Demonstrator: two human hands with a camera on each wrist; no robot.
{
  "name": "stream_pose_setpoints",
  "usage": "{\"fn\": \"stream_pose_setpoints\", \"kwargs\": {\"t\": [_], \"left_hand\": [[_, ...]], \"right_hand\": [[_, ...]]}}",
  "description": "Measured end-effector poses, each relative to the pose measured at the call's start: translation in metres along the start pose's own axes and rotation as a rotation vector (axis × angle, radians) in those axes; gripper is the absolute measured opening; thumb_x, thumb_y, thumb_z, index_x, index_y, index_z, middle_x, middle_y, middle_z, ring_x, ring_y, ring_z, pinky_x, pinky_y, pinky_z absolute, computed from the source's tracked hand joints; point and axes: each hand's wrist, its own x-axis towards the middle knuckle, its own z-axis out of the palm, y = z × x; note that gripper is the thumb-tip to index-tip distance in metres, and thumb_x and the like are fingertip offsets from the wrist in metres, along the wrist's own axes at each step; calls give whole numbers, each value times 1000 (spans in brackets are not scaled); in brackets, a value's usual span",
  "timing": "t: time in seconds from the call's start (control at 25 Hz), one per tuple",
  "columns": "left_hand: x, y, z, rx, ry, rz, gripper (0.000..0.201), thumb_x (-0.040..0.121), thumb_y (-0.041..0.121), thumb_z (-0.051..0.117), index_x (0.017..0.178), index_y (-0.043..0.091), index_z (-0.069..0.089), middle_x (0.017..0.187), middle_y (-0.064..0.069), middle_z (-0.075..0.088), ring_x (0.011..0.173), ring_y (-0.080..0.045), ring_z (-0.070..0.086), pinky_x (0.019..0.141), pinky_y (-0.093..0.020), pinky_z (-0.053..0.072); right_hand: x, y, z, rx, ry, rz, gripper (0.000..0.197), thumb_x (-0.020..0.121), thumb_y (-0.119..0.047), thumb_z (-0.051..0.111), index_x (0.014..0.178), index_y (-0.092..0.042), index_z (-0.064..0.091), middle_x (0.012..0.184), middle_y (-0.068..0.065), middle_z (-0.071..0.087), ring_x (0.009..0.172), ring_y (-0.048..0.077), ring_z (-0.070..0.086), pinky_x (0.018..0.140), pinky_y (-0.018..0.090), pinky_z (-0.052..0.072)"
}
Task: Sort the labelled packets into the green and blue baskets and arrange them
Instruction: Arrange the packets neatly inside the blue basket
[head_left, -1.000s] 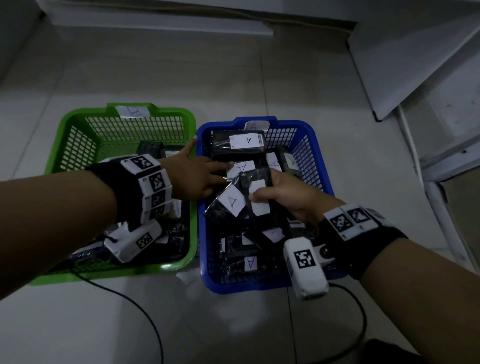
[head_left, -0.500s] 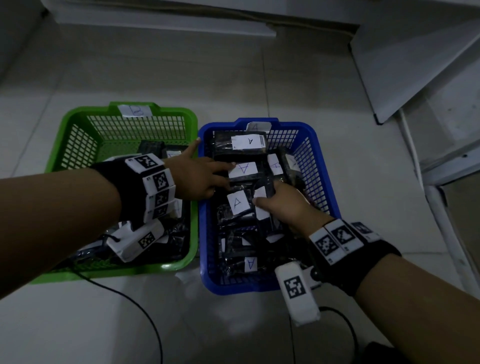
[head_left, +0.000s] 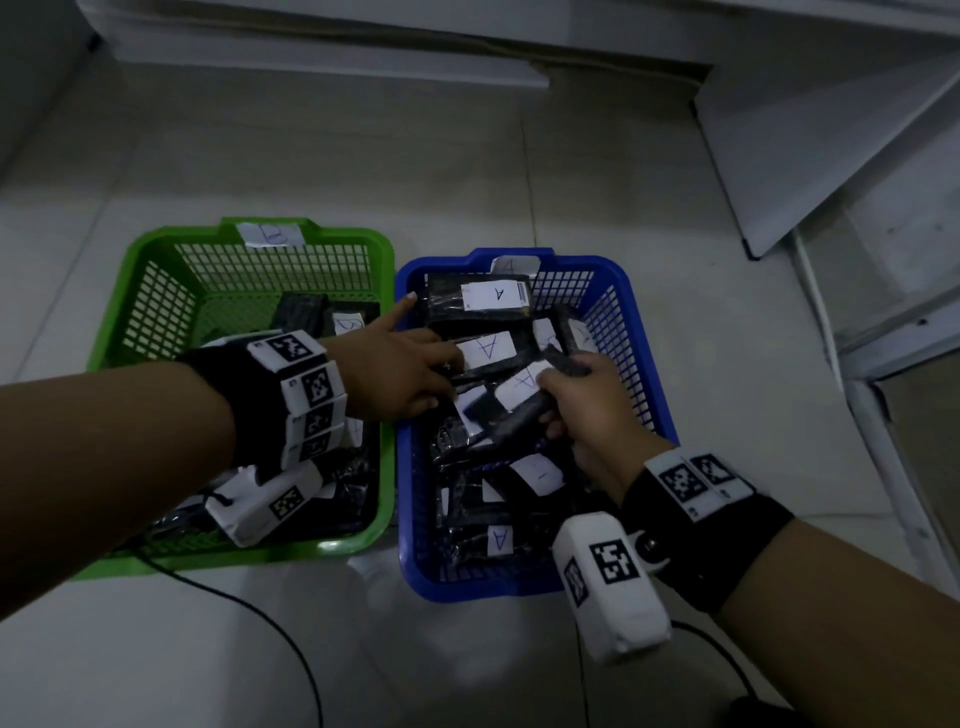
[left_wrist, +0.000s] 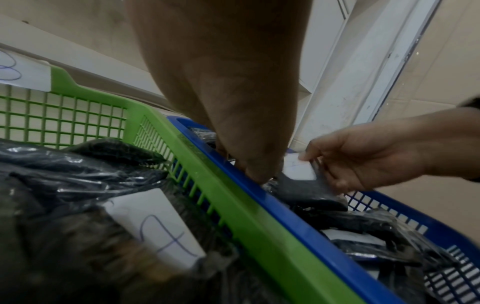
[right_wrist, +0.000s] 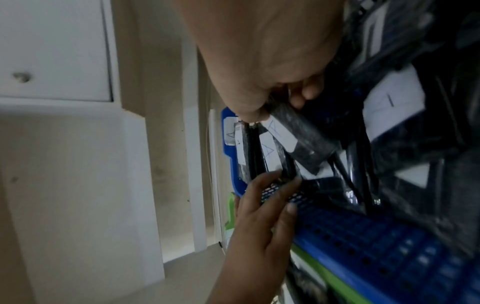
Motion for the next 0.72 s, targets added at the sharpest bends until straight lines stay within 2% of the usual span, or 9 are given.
{"fn": "stream_pose_setpoints", "kwargs": {"t": [0.04, 0.08, 0.16, 0.2, 0.24, 0.32, 0.44, 0.56, 0.72], "left_hand": [[1, -1, 0, 0, 12, -11, 40, 99, 42, 28, 137, 41, 38, 148, 12, 24, 139, -14, 24, 111, -63, -11], [1, -1, 0, 1, 27, -18, 39, 99, 41, 28, 137, 40, 38, 148, 11, 24, 138, -14, 28, 111, -63, -12], [2, -1, -1, -1, 56, -20, 38, 99, 41, 28, 136, 38, 39, 147, 9, 25, 135, -15, 34, 112, -60, -12], [2, -1, -1, -4, 59, -21, 38, 99, 41, 28, 136, 37, 39, 147, 8, 26, 134, -15, 35, 113, -58, -12], [2, -1, 0, -6, 54, -23, 38, 99, 42, 28, 136, 37, 38, 147, 9, 26, 134, -14, 34, 113, -58, -12], [1, -1, 1, -9, 39, -27, 39, 99, 42, 28, 136, 38, 38, 148, 10, 26, 135, -14, 33, 113, -59, -11], [1, 0, 0, -18, 34, -30, 41, 99, 42, 29, 139, 38, 34, 150, 10, 24, 137, -15, 30, 113, -60, -7], [1, 0, -3, -36, 35, -29, 42, 99, 42, 31, 140, 37, 32, 151, 8, 21, 139, -15, 25, 115, -57, -4], [-1, 1, -7, -49, 15, -10, 44, 99, 42, 31, 142, 38, 28, 153, 10, 19, 140, -14, 23, 116, -55, -3]], "right_hand": [[-1, 4, 3, 39, -38, 48, 30, 84, -4, 63, 108, -6, 45, 82, 16, 60, 49, 20, 60, 43, 27, 50], [-1, 11, 6, 46, -78, 83, 39, 82, -3, 67, 109, -10, 40, 93, 19, 60, 58, 26, 64, 49, 33, 55], [2, 24, 10, -199, -109, 24, 46, 76, -12, 77, 101, -15, 39, 109, 19, 55, 83, 34, 66, 67, 45, 59], [1, 27, 11, -369, -108, -40, 49, 72, -20, 81, 99, -16, 40, 112, 16, 54, 90, 34, 63, 73, 44, 58], [0, 28, 11, -507, -94, -104, 51, 70, -26, 82, 99, -16, 41, 113, 13, 53, 95, 31, 61, 77, 39, 55], [-3, 26, 11, -649, -121, -174, 56, 73, -30, 80, 110, -11, 43, 115, 11, 55, 101, 27, 57, 75, 28, 44], [-4, 22, 7, -786, -193, -196, 59, 77, -34, 76, 118, -6, 44, 118, 12, 58, 107, 27, 56, 73, 23, 36], [-4, 16, 4, -776, -171, -312, 43, 81, -27, 72, 115, -12, 50, 118, 8, 51, 97, 19, 53, 76, 22, 35], [-4, -1, -5, -862, -354, -385, 35, 88, -18, 63, 123, -16, 59, 122, 8, 60, 104, 20, 59, 84, 19, 41]]}}
